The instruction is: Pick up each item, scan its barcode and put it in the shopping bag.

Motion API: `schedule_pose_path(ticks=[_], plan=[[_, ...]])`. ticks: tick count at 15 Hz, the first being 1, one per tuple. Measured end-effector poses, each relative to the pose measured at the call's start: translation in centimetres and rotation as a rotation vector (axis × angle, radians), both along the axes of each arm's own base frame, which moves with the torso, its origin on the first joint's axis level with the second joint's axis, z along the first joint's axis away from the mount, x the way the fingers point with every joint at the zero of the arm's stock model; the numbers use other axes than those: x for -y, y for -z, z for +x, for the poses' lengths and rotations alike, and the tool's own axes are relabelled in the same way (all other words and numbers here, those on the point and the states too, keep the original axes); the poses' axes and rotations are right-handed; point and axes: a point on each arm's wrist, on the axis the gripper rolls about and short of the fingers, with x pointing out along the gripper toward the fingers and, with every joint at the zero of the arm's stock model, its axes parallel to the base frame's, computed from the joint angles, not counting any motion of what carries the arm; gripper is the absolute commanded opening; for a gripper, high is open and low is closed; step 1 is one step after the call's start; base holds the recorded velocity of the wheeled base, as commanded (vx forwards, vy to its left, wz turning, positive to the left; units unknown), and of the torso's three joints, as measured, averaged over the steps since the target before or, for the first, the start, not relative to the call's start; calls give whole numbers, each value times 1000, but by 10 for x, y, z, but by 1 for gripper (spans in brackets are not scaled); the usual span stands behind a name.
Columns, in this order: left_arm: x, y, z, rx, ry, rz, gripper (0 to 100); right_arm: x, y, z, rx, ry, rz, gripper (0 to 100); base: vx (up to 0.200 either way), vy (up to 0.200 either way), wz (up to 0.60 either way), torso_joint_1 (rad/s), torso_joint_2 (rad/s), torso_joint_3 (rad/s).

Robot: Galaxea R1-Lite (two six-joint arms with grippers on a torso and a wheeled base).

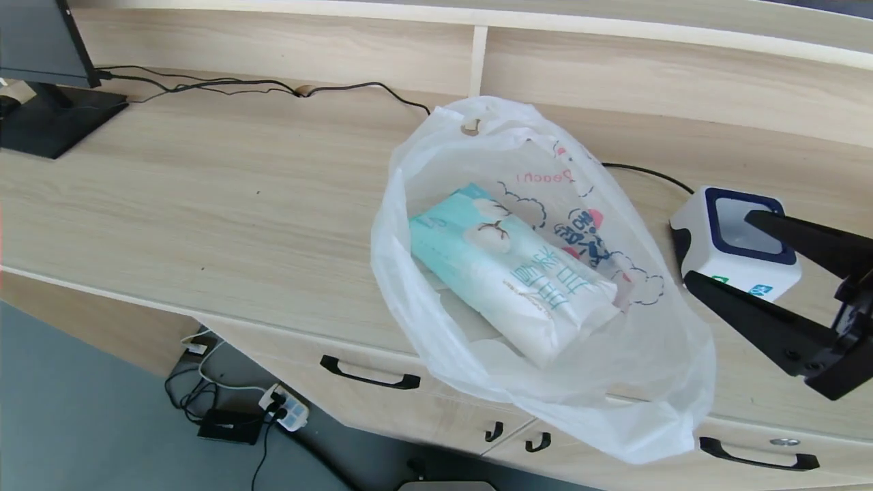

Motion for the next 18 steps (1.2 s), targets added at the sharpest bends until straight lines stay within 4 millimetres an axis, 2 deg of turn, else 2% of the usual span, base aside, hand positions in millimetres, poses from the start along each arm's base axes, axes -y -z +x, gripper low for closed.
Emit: schedule_pose_path(ticks=[6,13,16,18], plan=[[0,0,0,-1,0,-3,100,2,-1,-1,-10,5,28,100,0,0,-600,2,2,4],[0,0,0,-1,-1,-13,100,22,-4,-8,-59,132,187,100,0,0,0,0,0,0],[0,0,0,-1,1,-13,100,30,1,-9,-75,177,207,100,0,-200,0,-1,1,4],[0,0,0,-1,-1,-16,100,32,-6,-6,-57,191,220,100,0,-200,0,24,7,2]])
